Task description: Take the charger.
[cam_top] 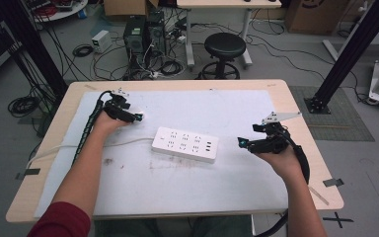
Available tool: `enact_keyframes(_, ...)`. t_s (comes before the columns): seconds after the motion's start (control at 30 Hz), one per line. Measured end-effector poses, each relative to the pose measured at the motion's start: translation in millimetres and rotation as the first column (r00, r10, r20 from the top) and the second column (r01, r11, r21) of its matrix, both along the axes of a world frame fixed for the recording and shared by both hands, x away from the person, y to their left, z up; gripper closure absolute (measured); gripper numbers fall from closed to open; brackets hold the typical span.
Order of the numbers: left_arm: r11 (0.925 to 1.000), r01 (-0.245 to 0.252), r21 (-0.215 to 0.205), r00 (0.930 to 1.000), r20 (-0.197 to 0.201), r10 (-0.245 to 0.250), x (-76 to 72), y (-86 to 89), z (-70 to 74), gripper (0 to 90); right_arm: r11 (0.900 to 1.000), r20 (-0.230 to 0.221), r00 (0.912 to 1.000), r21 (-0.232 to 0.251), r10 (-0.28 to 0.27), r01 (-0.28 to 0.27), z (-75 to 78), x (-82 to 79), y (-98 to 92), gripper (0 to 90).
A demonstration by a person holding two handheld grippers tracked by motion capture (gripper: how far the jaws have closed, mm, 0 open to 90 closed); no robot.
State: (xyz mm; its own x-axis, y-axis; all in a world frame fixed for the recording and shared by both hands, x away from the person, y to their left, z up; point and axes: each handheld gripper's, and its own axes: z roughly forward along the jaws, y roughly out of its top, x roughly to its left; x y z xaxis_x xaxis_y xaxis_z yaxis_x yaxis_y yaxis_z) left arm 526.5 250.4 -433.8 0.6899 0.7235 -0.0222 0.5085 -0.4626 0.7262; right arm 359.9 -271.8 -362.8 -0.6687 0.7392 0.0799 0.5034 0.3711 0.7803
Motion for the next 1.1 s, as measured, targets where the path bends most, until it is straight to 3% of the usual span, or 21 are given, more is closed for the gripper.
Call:
enact_keyframes(0.5, 0.9994, 0.025, 0.024, 0.9996, -0.016, -0.024, 2.0, -3.2, -8.8, 26.6, 1.000, -0.004, 0.9999, 0.003, -0.013, 0.013, -1.7, -0.9, -2.9, 16.7)
enact_keyframes(0.97, 0.9980, 0.039, 0.049, 0.9992, -0.007, -0.039, -0.2, -5.7, -7.4, 42.3, 1.000, -0.005, 0.9999, 0.007, -0.016, 0.016, -3.6, 0.4, -4.1, 16.7)
enact_keyframes(1.1, 0.9980, 0.032, 0.056, 0.9994, -0.015, -0.031, -0.8, -6.0, -6.1, 42.4, 1.000, -0.007, 0.9999, 0.005, -0.016, 0.016, -3.6, 0.3, -3.9, 16.7)
